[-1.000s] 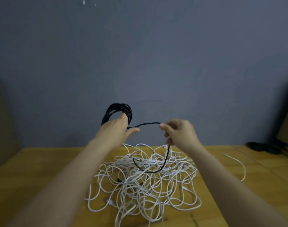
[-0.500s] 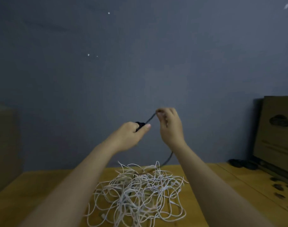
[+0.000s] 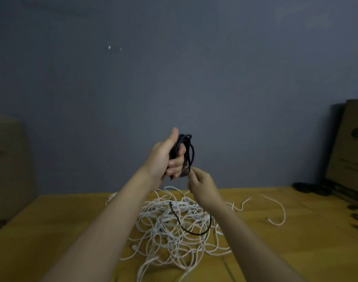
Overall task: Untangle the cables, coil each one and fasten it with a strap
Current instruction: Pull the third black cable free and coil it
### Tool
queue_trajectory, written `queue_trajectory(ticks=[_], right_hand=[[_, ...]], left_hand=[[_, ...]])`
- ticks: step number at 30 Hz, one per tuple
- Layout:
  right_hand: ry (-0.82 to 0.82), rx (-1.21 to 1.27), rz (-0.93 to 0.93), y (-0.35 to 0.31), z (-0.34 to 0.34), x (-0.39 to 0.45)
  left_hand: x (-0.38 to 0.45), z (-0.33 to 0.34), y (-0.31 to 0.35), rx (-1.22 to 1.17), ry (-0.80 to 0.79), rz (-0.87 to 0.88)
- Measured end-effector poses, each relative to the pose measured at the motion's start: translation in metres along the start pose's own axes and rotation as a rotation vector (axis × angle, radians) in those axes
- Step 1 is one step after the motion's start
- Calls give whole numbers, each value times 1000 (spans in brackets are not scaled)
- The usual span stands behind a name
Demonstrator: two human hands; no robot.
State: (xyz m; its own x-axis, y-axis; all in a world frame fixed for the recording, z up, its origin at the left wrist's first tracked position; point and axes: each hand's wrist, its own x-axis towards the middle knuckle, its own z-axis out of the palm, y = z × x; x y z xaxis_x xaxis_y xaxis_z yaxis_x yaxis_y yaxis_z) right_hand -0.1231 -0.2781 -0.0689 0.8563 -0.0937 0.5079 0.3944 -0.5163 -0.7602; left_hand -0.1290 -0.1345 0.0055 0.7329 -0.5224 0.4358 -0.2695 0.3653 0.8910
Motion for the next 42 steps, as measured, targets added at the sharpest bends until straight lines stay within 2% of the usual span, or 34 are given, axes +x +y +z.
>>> queue_trajectory(ticks=[2,5,8,13,15,18,23,25,27,29,33,36,38,42], right_hand=[[-103,46,49,15,12,-14],[-196,-44,72,44,27,-36],[-223,-119,76,64,36,-48],[-228,-286,-140,71,38,-51],[-208,-305,-167,74,35,-49],[-77,-441,-222,83,29,-47],[233,-580,-312,96,14,-39],[269,-600,-317,102,8,-36],[212,-603,-297,108,7,-36],[145,-494,-171,112,7,-38],[-4,-92,187,107,4,-39],[-142,272,365,94,0,-41],[-151,379,403,82,-6,-38],[19,249,329,47,-25,-11]], left_hand=[[4,-1,-12,25,136,49],[8,-8,-31,117,237,113],[11,-21,-56,497,285,115],[15,-45,-101,1121,126,-107],[13,-53,-114,1284,79,-132],[8,-60,-133,1454,-48,-141],[0,-68,-148,1515,-221,-217],[-2,-70,-149,1525,-254,-260],[-3,-73,-151,1555,-220,-215],[-1,-74,-151,1583,-139,-158],[10,-71,-144,1569,26,-104],[15,-58,-135,1518,109,-63],[17,-48,-125,1482,159,-42],[25,-31,-90,1390,225,-29]])
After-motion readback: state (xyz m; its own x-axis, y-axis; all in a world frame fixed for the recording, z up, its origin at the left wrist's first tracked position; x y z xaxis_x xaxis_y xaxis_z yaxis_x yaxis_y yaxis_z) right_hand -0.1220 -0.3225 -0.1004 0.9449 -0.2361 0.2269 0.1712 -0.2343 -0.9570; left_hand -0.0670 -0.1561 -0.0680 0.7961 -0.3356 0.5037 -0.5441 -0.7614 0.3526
